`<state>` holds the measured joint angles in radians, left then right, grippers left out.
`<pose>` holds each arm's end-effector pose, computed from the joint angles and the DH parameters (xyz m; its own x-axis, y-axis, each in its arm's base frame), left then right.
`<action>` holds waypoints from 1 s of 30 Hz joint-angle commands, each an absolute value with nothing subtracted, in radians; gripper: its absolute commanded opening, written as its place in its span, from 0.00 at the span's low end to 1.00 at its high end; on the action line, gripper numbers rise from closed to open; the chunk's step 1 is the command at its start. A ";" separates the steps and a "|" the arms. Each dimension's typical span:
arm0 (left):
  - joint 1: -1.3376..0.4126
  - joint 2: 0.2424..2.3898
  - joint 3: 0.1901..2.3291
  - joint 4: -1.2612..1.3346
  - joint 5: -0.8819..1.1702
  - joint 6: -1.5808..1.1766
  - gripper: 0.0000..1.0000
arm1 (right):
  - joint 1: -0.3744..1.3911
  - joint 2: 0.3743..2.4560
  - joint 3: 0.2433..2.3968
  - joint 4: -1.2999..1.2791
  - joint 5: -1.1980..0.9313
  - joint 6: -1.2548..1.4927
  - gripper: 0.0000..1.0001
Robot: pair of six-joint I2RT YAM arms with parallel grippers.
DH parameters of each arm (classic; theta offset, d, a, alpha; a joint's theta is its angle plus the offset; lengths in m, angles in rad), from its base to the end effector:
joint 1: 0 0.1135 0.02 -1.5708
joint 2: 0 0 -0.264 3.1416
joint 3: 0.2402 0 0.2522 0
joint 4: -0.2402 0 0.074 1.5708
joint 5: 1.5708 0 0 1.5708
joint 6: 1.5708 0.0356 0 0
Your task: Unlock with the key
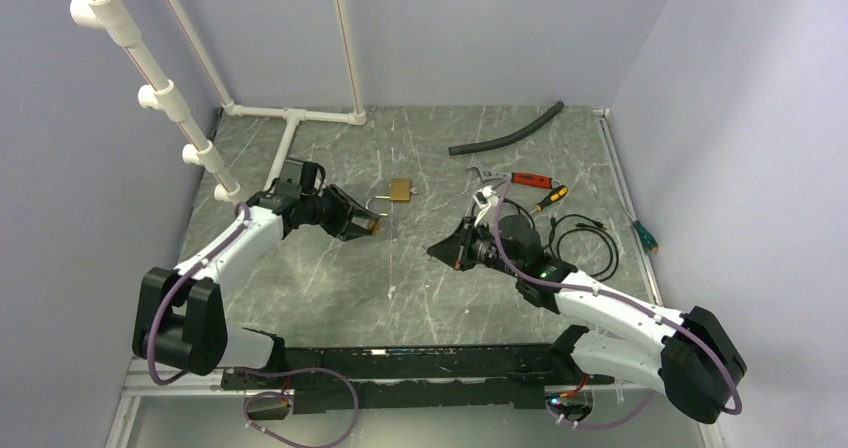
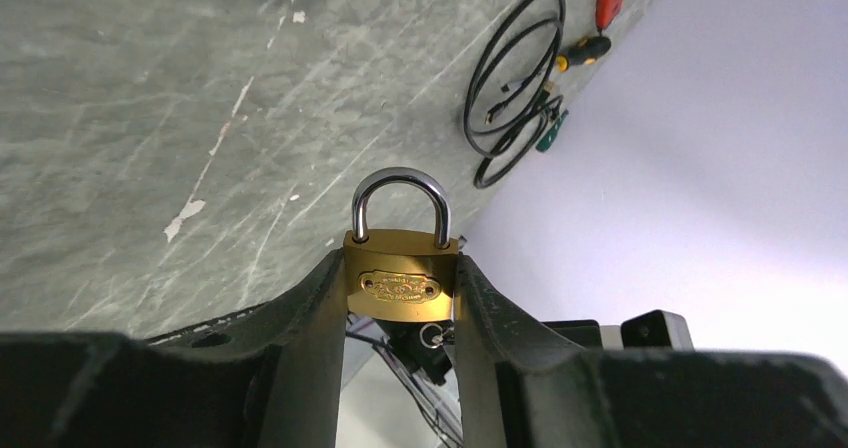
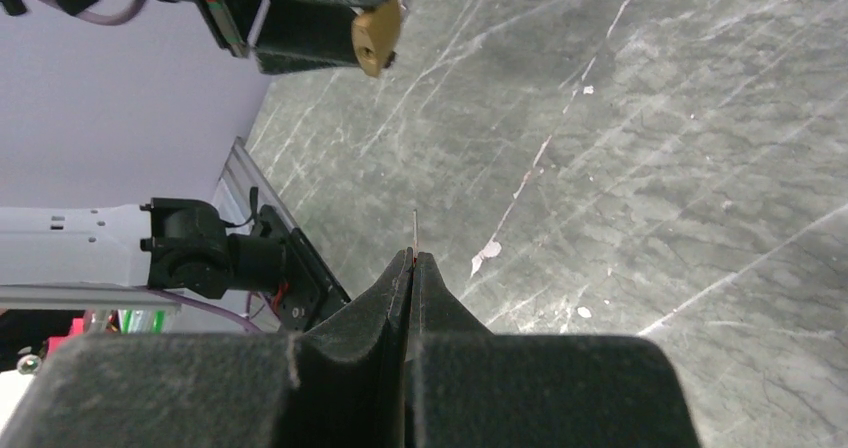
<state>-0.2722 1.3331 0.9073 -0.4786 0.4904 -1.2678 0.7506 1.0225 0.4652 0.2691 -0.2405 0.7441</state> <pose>0.2564 -0.0890 0.2407 -0.7199 -0.6732 0.1689 -0.5682 0.4319 -0.7005 0.1596 0.1604 0.2293 -0.7147 0.2329 -0.6595 -0.4694 0.5392 0.6992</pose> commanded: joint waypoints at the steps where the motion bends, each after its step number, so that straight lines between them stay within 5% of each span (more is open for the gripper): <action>1: -0.300 1.357 0.878 -0.348 0.619 -1.334 0.00 | 0.768 1.041 0.536 0.316 -0.237 0.748 0.00; 30: -0.359 1.335 0.795 -0.233 0.604 -1.354 0.00 | 0.880 1.245 0.676 0.302 -0.162 0.757 0.00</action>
<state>-0.3504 1.3643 0.8005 -0.2893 0.5865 -1.3556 0.8742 1.2259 0.6228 0.2703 -0.1837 0.7452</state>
